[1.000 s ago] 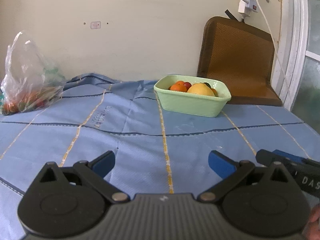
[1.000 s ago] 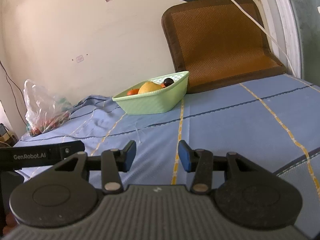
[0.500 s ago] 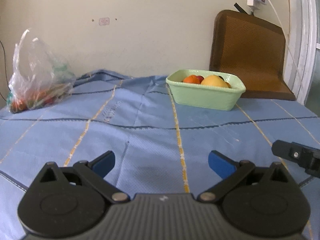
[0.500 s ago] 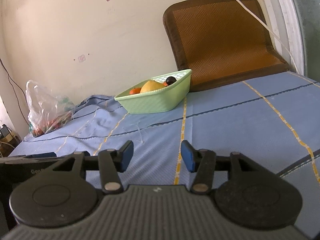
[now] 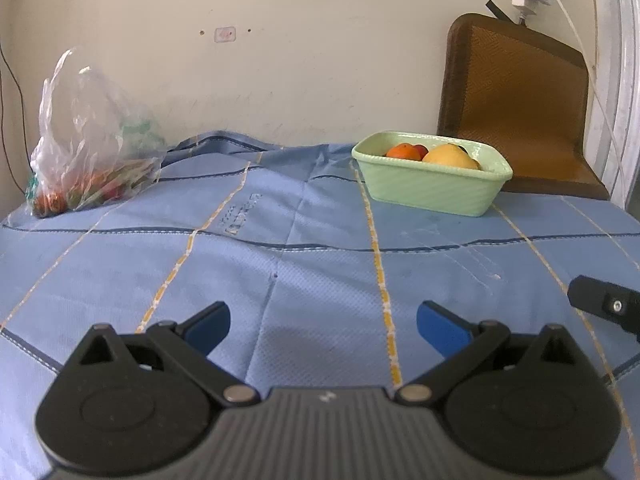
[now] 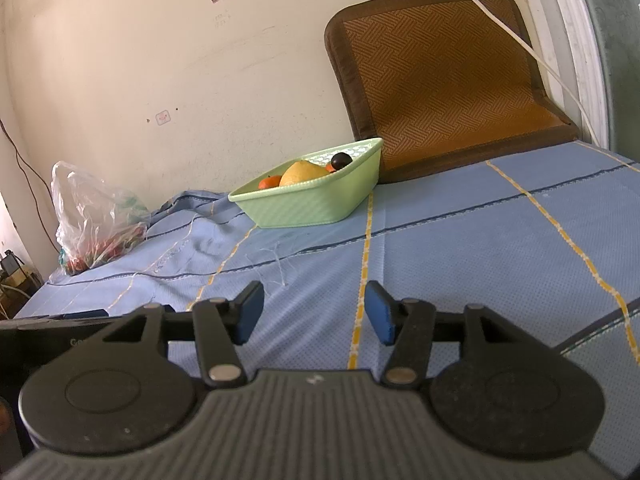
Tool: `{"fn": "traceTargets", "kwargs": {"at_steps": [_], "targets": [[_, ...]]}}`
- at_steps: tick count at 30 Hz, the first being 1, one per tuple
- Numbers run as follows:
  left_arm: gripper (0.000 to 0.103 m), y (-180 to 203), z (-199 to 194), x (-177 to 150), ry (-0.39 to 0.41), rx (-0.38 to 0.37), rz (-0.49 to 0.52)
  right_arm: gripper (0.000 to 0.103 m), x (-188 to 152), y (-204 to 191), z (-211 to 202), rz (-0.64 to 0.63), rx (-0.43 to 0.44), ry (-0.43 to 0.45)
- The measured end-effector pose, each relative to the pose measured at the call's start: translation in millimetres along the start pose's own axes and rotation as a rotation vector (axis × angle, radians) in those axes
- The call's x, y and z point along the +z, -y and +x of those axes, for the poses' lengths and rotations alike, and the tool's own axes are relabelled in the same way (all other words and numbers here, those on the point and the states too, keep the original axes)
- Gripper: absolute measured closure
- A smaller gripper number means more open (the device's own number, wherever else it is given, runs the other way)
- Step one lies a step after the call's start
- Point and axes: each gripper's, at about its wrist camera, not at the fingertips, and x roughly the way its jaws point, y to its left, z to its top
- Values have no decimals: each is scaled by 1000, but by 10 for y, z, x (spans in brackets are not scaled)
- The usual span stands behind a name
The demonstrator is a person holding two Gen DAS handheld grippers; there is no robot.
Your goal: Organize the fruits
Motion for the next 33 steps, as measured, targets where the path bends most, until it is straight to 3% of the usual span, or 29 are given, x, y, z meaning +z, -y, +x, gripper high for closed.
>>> {"fn": "traceTargets", "kwargs": {"at_steps": [18,33], "targets": [[0,82,-78,-34,53,30,50,43,-6,9,-26,11,1,11],[0,49,-104,-32,86,37,10,39,16,9,-34,9,38,16]]}}
